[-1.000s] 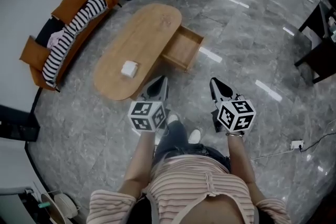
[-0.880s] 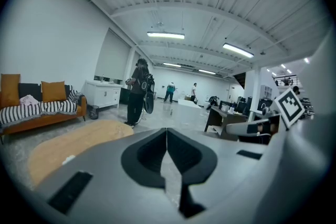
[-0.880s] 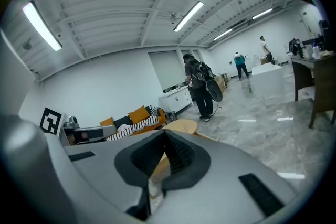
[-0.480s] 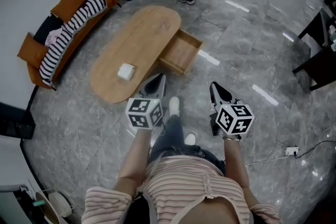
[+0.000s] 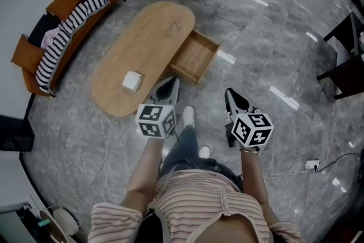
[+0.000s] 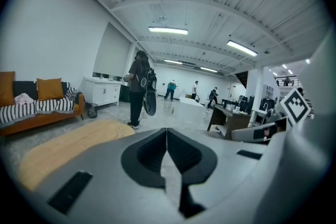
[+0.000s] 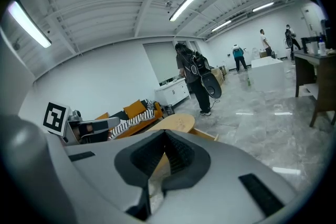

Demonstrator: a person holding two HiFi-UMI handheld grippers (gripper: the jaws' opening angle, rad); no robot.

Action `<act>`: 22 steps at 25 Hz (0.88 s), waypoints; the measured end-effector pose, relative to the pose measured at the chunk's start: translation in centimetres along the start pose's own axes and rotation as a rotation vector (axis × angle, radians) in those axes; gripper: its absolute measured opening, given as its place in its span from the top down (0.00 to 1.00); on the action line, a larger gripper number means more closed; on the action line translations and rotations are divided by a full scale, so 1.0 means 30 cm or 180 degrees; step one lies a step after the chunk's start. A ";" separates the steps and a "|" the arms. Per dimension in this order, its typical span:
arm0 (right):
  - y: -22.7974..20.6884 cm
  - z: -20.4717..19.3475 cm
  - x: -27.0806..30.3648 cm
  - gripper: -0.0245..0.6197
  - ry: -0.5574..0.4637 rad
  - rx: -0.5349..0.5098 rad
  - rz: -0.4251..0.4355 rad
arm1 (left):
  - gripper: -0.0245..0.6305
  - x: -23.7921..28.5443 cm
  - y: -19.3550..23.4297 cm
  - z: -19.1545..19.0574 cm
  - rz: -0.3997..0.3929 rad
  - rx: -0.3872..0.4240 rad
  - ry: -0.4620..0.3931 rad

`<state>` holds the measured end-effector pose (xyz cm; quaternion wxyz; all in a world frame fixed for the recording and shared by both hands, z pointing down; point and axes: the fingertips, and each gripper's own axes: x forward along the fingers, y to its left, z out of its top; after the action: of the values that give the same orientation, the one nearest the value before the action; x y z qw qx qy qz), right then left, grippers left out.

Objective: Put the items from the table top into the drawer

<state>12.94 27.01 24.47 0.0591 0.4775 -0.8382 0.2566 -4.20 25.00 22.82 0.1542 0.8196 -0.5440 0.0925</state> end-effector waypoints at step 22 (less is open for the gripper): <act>-0.032 0.176 0.776 0.95 0.0573 -0.0044 -0.0125 | 0.94 0.557 0.655 0.067 0.0107 -0.0275 0.0402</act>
<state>1.99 6.11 28.29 0.1425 0.4684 -0.8218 0.2916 -15.79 2.77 29.28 0.2219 0.7955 -0.5504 0.1230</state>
